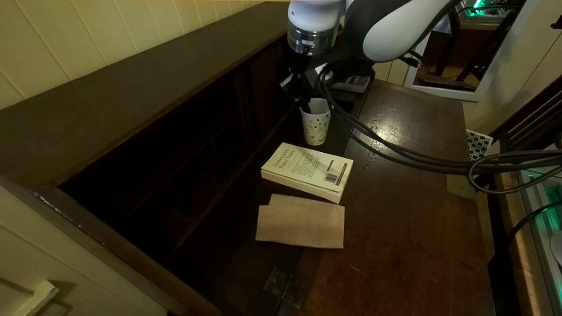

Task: Take the marker out of the coffee cup.

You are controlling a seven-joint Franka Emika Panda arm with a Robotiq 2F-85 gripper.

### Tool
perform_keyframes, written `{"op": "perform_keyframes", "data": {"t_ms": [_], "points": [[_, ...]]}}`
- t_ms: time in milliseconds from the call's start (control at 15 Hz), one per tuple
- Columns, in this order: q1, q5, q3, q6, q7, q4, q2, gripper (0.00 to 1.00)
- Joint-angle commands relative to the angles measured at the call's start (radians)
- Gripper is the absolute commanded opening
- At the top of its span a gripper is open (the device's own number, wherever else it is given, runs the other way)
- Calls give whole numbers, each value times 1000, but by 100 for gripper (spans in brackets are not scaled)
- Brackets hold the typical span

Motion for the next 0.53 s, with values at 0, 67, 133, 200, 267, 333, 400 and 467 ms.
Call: {"op": "perform_keyframes", "data": {"t_ms": [0, 67, 133, 200, 267, 333, 400, 467], "points": [[7, -9, 2, -2, 34, -17, -68, 6], [5, -6, 6, -3, 32, -19, -84, 6], [1, -2, 11, -8, 29, -20, -99, 6], [-2, 5, 17, -10, 24, -23, -115, 6], [-6, 14, 23, -13, 18, -26, -131, 6], [-9, 21, 29, -16, 13, -30, -147, 6], [-12, 28, 35, -16, 7, -35, -165, 6], [-16, 39, 41, -16, -5, -42, -183, 6]]}}
